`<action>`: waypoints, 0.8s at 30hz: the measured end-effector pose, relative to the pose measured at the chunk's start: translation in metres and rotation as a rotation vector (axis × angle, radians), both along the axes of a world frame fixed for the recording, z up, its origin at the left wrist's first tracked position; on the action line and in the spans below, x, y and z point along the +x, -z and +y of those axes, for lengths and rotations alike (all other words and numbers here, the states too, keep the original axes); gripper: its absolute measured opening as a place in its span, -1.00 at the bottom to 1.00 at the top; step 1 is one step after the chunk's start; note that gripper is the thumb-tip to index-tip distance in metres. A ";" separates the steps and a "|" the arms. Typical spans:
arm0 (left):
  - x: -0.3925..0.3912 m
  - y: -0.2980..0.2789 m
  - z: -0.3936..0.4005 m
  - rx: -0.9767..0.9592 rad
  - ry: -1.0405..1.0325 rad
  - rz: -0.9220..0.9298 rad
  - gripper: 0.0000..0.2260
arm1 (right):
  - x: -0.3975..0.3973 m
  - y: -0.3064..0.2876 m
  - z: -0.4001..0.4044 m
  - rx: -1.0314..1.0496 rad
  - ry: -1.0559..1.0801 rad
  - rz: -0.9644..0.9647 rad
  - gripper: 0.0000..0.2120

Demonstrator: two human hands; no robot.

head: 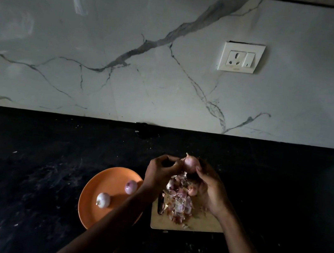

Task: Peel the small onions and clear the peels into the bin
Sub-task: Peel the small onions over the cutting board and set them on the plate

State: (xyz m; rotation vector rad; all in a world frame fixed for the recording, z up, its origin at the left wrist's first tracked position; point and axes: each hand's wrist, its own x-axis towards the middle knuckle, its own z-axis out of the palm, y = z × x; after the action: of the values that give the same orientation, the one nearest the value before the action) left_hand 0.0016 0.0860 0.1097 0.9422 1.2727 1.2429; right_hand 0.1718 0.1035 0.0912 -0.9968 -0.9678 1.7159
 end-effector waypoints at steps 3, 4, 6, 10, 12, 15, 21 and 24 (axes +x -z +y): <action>0.004 -0.007 0.000 -0.044 0.050 -0.217 -0.93 | 0.001 -0.001 0.001 -0.056 -0.018 0.127 -0.41; 0.004 -0.008 0.002 -0.057 0.067 -0.247 -0.92 | 0.001 0.000 0.001 -0.071 -0.017 0.140 -0.48; 0.003 -0.006 0.005 -0.086 0.093 -0.235 -0.89 | 0.003 0.002 0.003 -0.087 0.004 0.125 -0.61; -0.001 0.000 0.009 -0.134 0.151 -0.125 -0.74 | 0.006 0.002 0.005 -0.006 -0.001 -0.035 -0.63; -0.002 0.003 0.008 -0.073 0.155 0.080 -0.74 | 0.004 -0.002 0.006 0.073 0.016 -0.122 -0.70; -0.003 0.006 0.008 0.016 0.093 0.115 -0.88 | 0.002 -0.005 0.005 0.173 0.031 -0.231 -0.73; -0.006 0.013 0.009 0.084 -0.007 0.413 -0.90 | 0.001 0.000 0.001 0.278 -0.016 -0.513 -0.39; -0.008 0.015 0.008 0.086 -0.023 0.397 -0.90 | 0.000 0.002 0.002 0.302 0.029 -0.533 -0.43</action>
State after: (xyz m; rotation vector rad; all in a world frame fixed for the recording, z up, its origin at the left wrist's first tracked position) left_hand -0.0060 0.0937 0.0950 1.2849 1.5484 1.1716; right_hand 0.1718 0.1052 0.0890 -1.2800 -1.4915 1.2449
